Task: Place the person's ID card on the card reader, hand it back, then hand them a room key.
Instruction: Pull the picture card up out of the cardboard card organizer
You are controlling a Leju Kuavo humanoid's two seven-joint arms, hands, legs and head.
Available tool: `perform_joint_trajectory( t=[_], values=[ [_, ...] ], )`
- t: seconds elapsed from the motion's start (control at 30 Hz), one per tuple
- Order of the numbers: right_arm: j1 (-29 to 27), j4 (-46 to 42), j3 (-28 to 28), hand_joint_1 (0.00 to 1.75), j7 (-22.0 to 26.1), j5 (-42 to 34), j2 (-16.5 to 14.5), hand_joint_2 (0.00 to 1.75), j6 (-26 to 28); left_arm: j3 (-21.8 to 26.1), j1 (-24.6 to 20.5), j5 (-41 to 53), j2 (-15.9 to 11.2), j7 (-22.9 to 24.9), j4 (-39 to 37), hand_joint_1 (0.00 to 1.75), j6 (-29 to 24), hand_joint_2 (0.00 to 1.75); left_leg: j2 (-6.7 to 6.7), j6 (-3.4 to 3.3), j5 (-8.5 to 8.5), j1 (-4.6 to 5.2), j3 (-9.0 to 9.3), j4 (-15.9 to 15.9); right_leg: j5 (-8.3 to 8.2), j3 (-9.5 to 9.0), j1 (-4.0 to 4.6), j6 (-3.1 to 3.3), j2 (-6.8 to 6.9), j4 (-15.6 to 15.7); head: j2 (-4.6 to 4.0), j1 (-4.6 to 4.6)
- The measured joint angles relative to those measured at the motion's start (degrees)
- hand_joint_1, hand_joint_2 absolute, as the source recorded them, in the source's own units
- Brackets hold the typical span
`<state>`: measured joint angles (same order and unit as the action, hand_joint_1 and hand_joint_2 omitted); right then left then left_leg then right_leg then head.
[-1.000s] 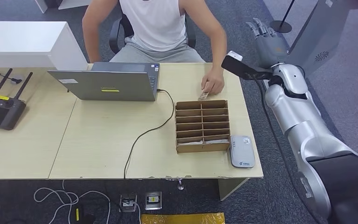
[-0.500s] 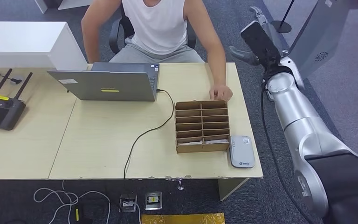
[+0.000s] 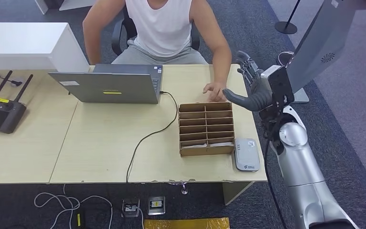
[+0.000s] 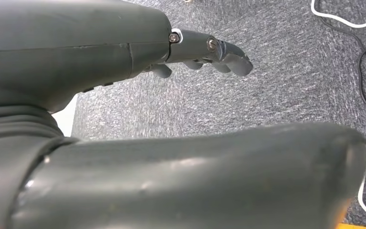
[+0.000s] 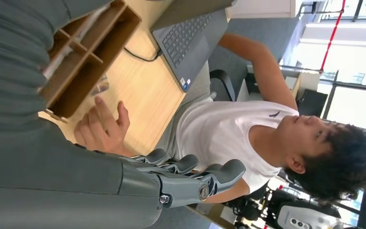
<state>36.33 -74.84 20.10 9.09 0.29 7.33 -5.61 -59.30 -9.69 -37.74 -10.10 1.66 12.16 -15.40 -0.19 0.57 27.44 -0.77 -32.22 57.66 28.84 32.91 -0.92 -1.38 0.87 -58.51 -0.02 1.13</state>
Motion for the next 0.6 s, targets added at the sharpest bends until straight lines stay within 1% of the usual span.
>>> perform_joint_trajectory(
  t=[0.1, 0.23, 0.43, 0.6],
  values=[
    [-4.41, -6.18, -0.96, 0.00, -2.34, -2.37, 1.00, 1.75, -1.59, 0.24, 0.04, -0.23, 0.00, 0.33, -0.01, 0.00, -0.16, 0.00, 0.00, 0.01, 0.01, 0.00, 0.00, 0.00, 0.00, -0.01, 0.00, 0.00, 0.00, 0.00, 0.00, 0.00],
    [-8.64, -12.21, -1.74, 0.00, -3.37, -3.28, 1.99, 1.75, -2.90, 0.46, 0.05, -0.49, 0.06, 0.61, 0.00, 0.00, -0.17, 0.00, 0.07, 0.02, 0.02, 0.00, 0.00, -0.01, 0.00, 0.00, 0.00, 0.00, -0.06, 0.00, 0.00, 0.00],
    [-11.08, -17.38, -2.49, 0.00, -3.49, -3.04, 2.85, 1.75, -3.91, 0.89, 0.03, -0.48, 0.27, 0.66, 0.01, 0.00, -0.27, 0.00, 0.07, 0.02, 0.02, 0.00, 0.01, -0.01, 0.00, 0.00, 0.00, 0.00, -0.15, 0.00, 0.00, 0.00],
    [-12.72, -20.11, -2.64, 0.00, -3.90, -1.98, 3.37, 1.75, -6.57, 0.98, 0.02, -0.38, 0.39, 0.66, 0.00, 0.00, -0.28, 0.00, 0.07, 0.02, 0.02, 0.00, 0.01, -0.01, 0.00, 0.00, 0.00, 0.00, -0.16, 0.00, 0.00, -0.01]
  ],
)
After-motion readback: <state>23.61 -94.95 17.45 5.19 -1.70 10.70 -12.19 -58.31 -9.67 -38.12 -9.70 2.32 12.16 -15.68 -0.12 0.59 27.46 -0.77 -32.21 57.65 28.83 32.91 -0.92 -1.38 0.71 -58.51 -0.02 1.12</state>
